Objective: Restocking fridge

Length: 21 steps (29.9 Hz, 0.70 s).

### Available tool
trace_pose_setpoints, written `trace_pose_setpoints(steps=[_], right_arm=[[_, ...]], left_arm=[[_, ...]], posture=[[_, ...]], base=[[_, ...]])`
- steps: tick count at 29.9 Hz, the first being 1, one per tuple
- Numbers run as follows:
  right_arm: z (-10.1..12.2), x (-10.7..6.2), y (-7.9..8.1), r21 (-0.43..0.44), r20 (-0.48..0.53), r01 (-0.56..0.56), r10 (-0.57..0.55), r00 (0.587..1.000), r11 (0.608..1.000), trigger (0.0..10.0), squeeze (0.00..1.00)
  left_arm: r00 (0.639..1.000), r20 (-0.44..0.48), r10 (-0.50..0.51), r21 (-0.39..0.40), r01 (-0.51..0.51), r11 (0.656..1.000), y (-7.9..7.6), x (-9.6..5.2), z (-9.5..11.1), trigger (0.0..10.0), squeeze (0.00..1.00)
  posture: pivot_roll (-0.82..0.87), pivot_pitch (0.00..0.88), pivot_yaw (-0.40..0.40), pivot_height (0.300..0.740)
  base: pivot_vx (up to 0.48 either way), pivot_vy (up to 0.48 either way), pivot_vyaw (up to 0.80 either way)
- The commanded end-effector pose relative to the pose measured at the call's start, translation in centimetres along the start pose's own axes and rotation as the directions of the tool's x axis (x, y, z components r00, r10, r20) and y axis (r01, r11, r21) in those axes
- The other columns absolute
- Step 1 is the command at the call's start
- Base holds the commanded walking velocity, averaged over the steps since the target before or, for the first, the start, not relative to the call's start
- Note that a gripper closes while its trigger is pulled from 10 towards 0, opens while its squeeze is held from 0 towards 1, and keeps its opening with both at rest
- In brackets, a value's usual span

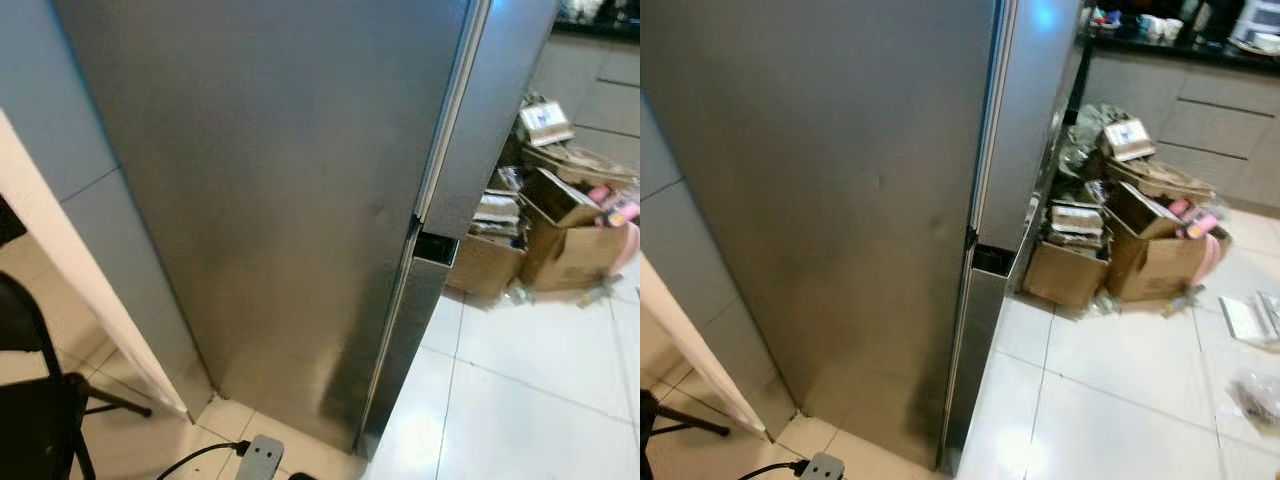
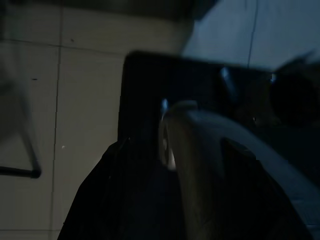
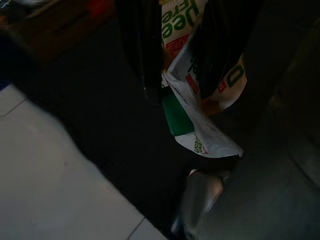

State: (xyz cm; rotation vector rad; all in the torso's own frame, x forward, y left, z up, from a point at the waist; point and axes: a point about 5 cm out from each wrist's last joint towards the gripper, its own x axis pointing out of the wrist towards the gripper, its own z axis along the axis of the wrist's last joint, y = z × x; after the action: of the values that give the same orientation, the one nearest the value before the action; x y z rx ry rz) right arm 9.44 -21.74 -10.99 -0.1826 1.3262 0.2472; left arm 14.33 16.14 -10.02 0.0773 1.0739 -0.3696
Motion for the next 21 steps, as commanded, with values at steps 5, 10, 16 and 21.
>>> trace_pose_setpoints(steps=[5, 10, 16, 21], right_arm=[[0.0, -0.05, -0.18, 0.018, 0.001, 0.004, -0.004, 1.0, 1.0, 10.0, 0.0], [-0.07, -0.04, -0.1, 0.024, 0.001, -0.004, 0.004, 1.0, 1.0, 10.0, 0.0], [-0.29, -0.01, 0.12, 0.013, -0.003, -0.015, 0.015, 1.0, 1.0, 10.0, 0.0], [-0.27, 0.0, 0.23, 0.018, 0.004, -0.028, 0.028, 1.0, 0.999, 10.0, 0.0]], left_arm=[[0.998, -0.044, -0.04, -0.019, 0.039, 0.999, -1.22, 0.15, -1.08, 10.0, 0.0], [0.998, -0.047, -0.041, -0.02, 0.041, 0.999, -1.27, 0.14, -1.16, 10.0, 0.0], [0.998, -0.055, -0.036, -0.019, 0.035, 0.999, -1.14, 0.05, -1.45, 10.0, 0.0], [0.998, -0.057, -0.036, -0.019, 0.035, 0.999, -1.17, 0.05, -1.49, 10.0, 0.0]], posture=[[-0.02, 0.0, -0.062, 0.74], [-0.02, 0.0, -0.062, 0.74], [-0.02, 0.0, -0.062, 0.74], [-0.02, 0.0, -0.059, 0.74]], base=[[0.0, -0.36, 0.0], [0.0, -0.355, 0.0], [0.0, -0.357, 0.0], [0.0, -0.357, 0.15]])
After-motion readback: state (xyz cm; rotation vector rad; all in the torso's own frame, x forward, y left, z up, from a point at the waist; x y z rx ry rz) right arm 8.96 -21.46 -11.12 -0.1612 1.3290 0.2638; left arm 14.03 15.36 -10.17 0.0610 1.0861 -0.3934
